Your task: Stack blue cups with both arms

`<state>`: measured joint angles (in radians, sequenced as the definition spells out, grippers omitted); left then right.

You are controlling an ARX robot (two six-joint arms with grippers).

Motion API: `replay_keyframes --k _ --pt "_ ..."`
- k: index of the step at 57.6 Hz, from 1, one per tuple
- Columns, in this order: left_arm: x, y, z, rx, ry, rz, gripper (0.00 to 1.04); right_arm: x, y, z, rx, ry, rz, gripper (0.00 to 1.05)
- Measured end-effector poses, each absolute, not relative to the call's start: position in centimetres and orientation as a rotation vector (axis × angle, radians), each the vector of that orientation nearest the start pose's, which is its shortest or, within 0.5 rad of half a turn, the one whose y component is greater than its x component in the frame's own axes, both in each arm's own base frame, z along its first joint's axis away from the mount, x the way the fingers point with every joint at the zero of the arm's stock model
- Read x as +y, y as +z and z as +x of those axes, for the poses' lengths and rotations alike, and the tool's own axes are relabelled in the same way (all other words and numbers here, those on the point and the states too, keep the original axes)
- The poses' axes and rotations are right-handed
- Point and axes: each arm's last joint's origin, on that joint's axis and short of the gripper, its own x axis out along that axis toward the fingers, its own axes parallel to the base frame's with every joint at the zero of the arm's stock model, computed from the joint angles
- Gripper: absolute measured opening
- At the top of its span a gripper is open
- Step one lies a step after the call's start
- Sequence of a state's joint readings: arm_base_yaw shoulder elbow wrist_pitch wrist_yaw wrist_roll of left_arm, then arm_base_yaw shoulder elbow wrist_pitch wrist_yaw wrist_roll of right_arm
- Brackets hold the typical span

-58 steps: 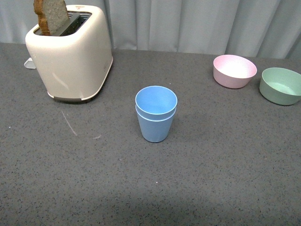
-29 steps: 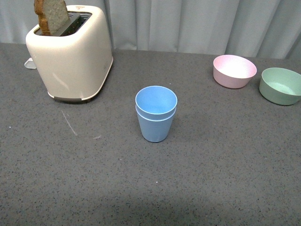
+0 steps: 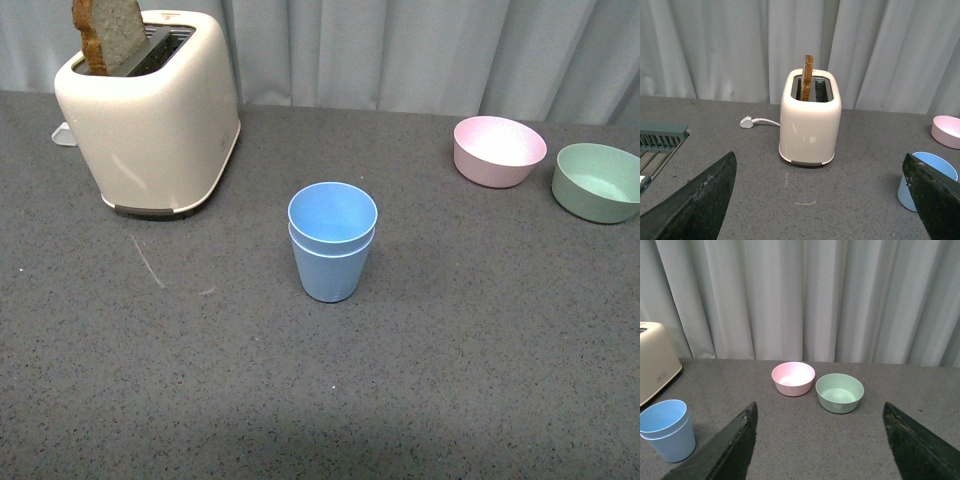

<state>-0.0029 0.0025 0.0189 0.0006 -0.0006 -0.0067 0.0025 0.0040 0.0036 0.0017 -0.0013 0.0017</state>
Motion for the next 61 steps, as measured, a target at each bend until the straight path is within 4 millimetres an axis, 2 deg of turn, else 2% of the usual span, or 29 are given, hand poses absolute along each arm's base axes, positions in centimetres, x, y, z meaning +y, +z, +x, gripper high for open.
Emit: replay_keyframes --k 7,12,61 --pt "-0.03 16.98 9.67 -0.017 -0.002 -0.007 0.98 0.03 16.46 9.77 -0.001 0.004 0.003 0.97" --pt "-0.03 16.98 9.67 -0.017 -0.002 -0.007 0.98 0.03 16.46 9.77 -0.001 0.004 0.002 0.94" --pt "-0.02 16.98 9.67 -0.017 -0.002 -0.007 0.98 0.03 16.46 9.77 -0.001 0.004 0.002 0.95"
